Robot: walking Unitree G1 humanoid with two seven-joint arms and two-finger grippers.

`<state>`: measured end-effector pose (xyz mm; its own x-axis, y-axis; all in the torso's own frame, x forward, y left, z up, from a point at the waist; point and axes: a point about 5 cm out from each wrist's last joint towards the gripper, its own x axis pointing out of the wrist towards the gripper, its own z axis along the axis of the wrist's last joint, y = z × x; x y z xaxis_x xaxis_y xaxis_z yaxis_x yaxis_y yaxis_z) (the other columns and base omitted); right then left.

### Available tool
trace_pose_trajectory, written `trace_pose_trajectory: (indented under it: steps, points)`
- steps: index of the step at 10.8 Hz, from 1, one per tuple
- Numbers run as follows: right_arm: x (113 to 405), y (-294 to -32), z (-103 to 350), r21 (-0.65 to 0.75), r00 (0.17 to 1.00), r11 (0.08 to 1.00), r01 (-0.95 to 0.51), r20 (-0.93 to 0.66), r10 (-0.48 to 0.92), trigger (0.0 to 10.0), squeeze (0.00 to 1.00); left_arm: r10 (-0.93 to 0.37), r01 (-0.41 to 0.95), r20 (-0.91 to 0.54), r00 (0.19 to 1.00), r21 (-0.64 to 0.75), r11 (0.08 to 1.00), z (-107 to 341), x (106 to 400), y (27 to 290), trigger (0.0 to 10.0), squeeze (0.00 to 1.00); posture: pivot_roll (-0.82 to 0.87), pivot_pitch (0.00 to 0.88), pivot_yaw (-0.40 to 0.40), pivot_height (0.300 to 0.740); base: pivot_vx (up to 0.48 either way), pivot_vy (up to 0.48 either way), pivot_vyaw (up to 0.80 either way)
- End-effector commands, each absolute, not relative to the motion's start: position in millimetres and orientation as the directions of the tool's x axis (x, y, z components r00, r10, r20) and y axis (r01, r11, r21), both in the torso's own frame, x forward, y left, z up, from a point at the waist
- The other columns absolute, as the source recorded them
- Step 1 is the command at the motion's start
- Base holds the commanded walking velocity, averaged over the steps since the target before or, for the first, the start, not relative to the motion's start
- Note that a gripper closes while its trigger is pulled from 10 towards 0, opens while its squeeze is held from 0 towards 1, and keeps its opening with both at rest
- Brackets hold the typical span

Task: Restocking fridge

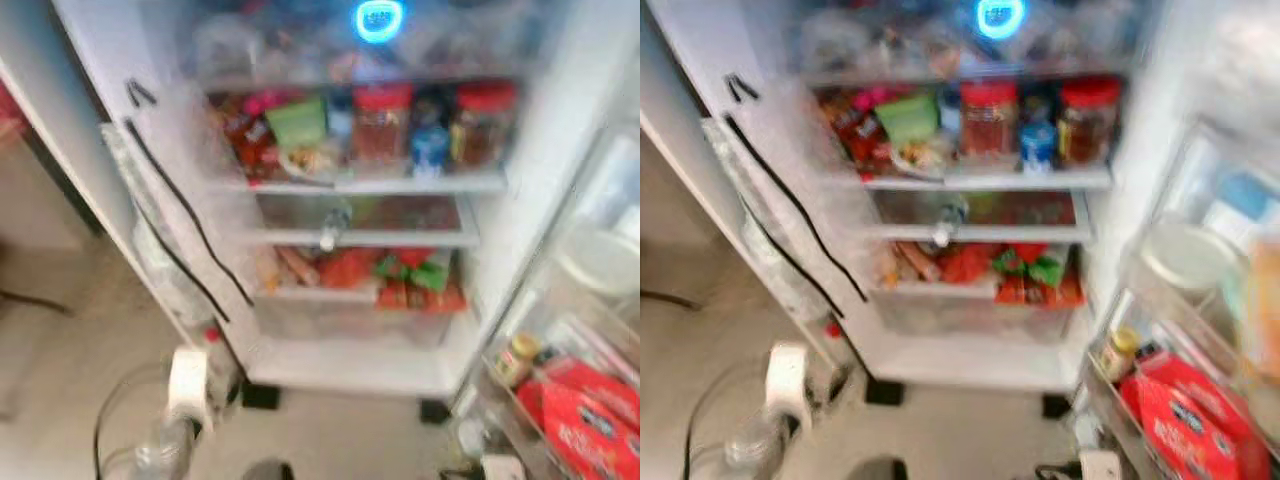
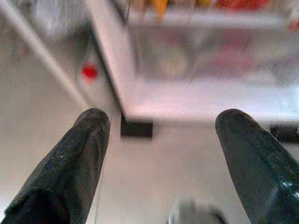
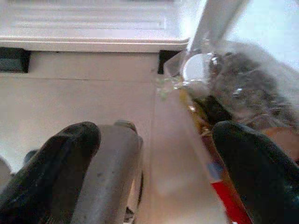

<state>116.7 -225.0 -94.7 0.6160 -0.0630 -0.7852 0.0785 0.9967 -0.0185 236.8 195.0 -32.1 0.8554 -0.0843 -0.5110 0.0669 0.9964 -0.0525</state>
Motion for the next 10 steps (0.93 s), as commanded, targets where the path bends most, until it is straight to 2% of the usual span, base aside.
trace_pose_trajectory:
  steps: [1,2,5,10]
  points:
    - [81,-209,-110,0.012,0.487,0.998,0.063,-0.873,-0.021,10.0,0.00,-0.034,0.040,-0.587,0.809,-0.002,0.999,-41,229,207,10.0,0.00,-0.03,0.000,0.091,0.656,0.000,0.000,0.00]
    - [81,-209,-110,0.010,0.488,0.998,0.070,-0.872,-0.025,10.0,0.00,-0.003,0.030,-0.666,0.746,0.029,0.999,-56,213,213,10.0,0.00,-0.03,0.000,0.095,0.656,0.000,0.000,0.00]
    - [82,-210,-110,0.004,0.486,0.998,0.070,-0.874,-0.031,10.0,0.00,0.037,0.002,-0.781,0.623,0.048,0.999,-77,183,215,10.0,0.00,-0.02,0.000,0.078,0.656,0.000,0.000,0.00]
    - [80,-212,-109,0.001,0.484,0.998,0.057,-0.875,-0.027,10.0,0.00,0.029,-0.006,-0.815,0.579,0.032,0.999,-87,170,201,10.0,0.00,-0.02,0.020,0.068,0.656,0.000,0.420,0.00]
